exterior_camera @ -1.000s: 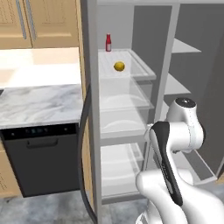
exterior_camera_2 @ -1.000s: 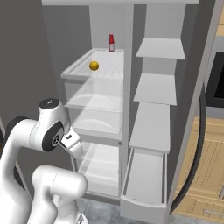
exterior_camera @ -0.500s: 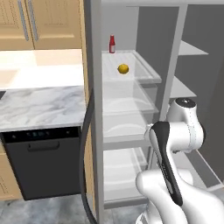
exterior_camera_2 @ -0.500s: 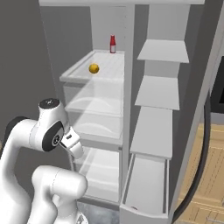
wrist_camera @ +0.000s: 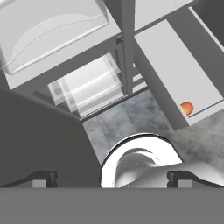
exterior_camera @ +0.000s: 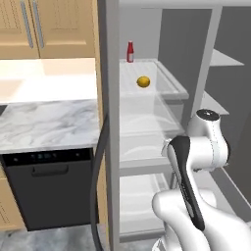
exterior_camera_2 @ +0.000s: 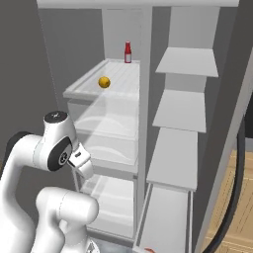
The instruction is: Take the lemon and mango from the fridge shelf and place them in the freezer drawer to begin freezing them.
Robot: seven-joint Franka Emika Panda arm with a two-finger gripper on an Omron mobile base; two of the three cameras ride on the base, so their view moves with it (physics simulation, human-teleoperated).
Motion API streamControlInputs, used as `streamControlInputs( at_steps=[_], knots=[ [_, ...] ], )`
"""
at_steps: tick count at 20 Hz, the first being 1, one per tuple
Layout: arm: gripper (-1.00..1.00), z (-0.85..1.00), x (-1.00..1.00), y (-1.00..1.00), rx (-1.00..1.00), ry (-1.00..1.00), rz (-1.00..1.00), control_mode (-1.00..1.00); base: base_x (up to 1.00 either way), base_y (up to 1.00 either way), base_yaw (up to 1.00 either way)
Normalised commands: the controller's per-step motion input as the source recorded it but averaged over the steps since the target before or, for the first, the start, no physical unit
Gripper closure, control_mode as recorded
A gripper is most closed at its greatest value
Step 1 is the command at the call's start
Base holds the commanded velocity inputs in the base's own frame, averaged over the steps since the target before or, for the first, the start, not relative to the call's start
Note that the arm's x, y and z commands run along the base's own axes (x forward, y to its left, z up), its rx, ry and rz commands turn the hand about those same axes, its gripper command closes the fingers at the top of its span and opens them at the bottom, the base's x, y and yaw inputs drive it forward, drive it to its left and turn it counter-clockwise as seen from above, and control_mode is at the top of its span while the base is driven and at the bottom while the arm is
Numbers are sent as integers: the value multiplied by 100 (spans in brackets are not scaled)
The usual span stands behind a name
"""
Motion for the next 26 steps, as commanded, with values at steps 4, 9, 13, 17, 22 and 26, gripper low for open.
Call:
streamControlInputs(
  at_steps=[4,9,13,17,22,26],
  knots=[
    [-100,0,0,0,0,0,0,100,39,3,4],
    [-100,0,0,0,0,0,0,100,30,2,4],
    [-100,27,0,0,0,-8,5,-100,1,0,3],
    [-100,73,6,0,0,-24,12,-100,0,0,0],
    [-100,75,15,0,-3,-24,15,-100,0,0,0],
    [-100,76,16,1,-7,-19,13,-100,0,0,0]
  ],
)
